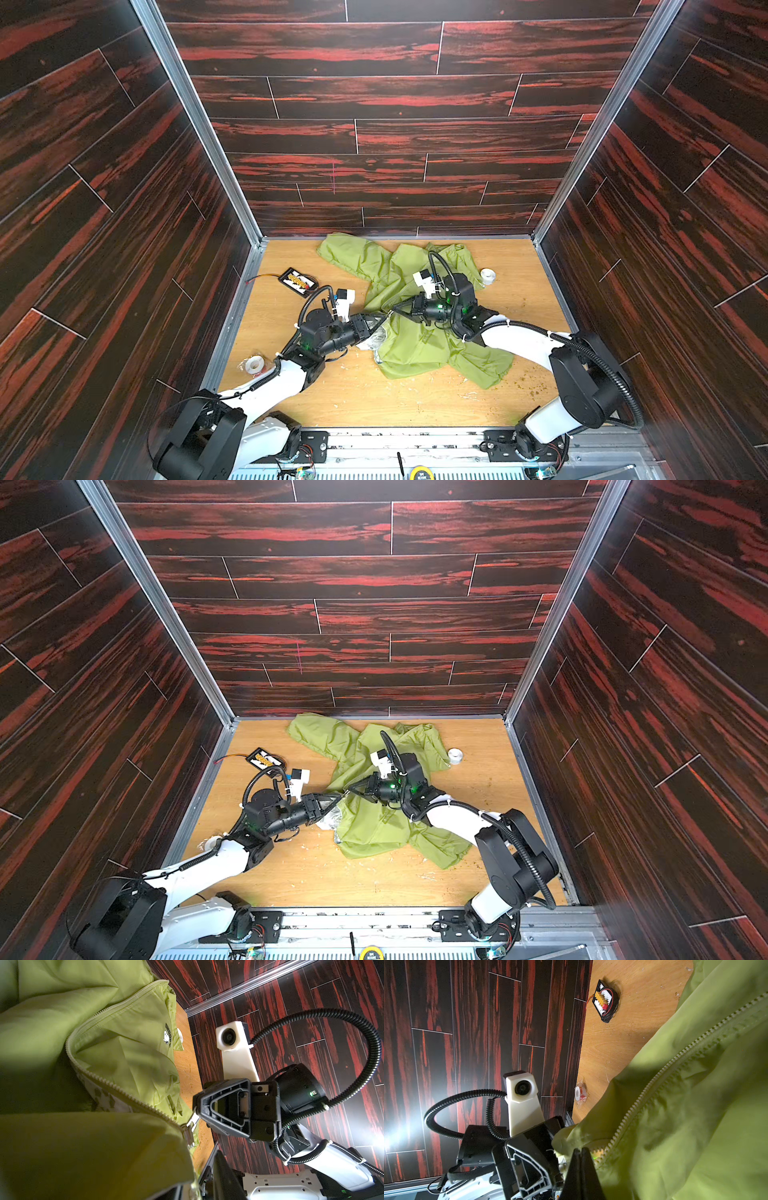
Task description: Zip up the jacket
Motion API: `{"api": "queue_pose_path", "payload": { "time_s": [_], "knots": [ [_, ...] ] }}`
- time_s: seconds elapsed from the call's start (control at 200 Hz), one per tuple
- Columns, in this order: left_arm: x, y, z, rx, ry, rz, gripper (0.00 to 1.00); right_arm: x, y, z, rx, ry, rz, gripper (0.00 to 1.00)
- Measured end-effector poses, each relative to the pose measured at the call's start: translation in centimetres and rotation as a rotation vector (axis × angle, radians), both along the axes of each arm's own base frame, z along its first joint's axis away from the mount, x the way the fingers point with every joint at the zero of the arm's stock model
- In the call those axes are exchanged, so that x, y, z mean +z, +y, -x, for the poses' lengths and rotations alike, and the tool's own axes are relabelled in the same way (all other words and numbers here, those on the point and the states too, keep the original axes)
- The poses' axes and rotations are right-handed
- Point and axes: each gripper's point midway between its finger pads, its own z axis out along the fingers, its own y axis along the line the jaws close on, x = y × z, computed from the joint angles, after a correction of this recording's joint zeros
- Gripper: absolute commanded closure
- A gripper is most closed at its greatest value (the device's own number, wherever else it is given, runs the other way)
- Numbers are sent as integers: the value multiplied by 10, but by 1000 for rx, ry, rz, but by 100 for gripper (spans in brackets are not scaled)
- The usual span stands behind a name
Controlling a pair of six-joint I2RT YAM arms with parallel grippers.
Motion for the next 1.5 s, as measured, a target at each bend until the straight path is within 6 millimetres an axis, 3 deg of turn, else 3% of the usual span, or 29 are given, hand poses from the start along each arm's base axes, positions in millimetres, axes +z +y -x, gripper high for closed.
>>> {"api": "queue_pose_path", "payload": {
  "time_s": [0.07,0.396,0.646,1.077,1.498],
  "knots": [
    [-1,0,1,-2,4,-2,73,0,0,0,0,0,0,100],
    [-8,1,3,-2,17,-13,100,-2,-1,-1,-9,2,10,100],
    [-15,5,7,7,31,-28,100,-12,-3,1,-18,7,59,100],
    [-11,12,11,20,11,-53,100,10,3,5,30,-40,27,100],
    [-7,22,18,42,-4,-92,100,7,2,0,17,-70,87,100]
  ]
}}
